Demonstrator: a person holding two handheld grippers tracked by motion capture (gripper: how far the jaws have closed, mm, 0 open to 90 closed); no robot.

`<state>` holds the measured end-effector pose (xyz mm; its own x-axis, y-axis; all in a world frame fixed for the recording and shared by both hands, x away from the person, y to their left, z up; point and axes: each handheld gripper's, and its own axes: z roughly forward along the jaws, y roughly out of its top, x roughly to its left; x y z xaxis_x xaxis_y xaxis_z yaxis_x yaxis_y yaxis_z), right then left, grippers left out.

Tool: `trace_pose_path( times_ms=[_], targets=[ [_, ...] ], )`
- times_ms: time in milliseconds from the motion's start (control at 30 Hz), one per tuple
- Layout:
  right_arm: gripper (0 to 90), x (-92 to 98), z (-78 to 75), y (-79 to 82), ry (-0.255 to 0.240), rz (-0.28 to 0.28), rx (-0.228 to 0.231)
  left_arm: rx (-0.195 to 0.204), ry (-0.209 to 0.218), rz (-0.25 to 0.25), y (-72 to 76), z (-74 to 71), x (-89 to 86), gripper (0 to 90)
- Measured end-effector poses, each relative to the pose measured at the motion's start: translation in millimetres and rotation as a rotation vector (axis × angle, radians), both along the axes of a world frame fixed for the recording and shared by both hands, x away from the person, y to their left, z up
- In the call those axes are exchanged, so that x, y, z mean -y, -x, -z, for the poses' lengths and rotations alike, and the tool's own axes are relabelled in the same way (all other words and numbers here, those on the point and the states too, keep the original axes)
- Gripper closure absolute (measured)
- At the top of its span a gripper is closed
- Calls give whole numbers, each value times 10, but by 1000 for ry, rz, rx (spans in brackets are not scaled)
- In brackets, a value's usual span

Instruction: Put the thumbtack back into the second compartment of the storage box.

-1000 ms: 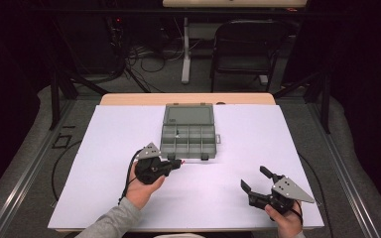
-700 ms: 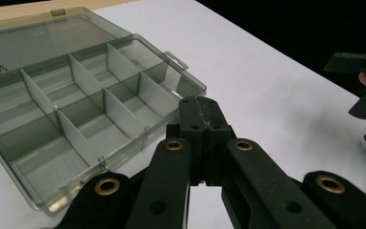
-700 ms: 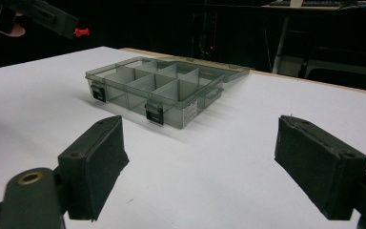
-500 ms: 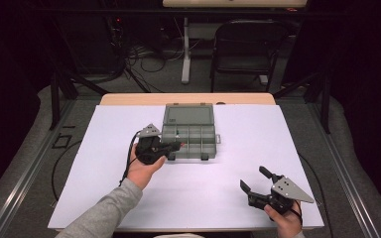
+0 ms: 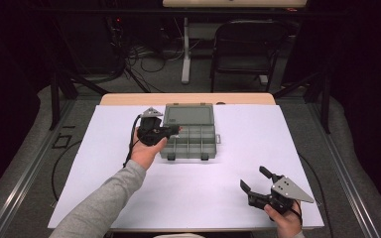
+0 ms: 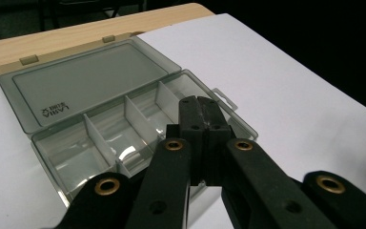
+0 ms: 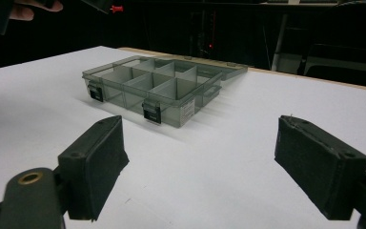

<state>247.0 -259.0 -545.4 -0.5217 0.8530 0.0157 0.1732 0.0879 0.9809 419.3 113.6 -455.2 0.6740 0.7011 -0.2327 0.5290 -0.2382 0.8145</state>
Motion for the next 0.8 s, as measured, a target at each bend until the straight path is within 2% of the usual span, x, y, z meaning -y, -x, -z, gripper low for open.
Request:
trace_pose_path(
  times_ms=[100, 333, 800],
  targets=[
    [169, 1, 1, -1, 0, 1, 1, -15, -15, -30, -127, 36, 33, 900],
    [169, 5, 3, -4, -1, 3, 1, -35, -35, -59, -280, 116, 100, 900],
    [169, 10, 2, 0, -8, 0, -4, -89, -95, -137, -544, 438, 228, 900]
  ],
)
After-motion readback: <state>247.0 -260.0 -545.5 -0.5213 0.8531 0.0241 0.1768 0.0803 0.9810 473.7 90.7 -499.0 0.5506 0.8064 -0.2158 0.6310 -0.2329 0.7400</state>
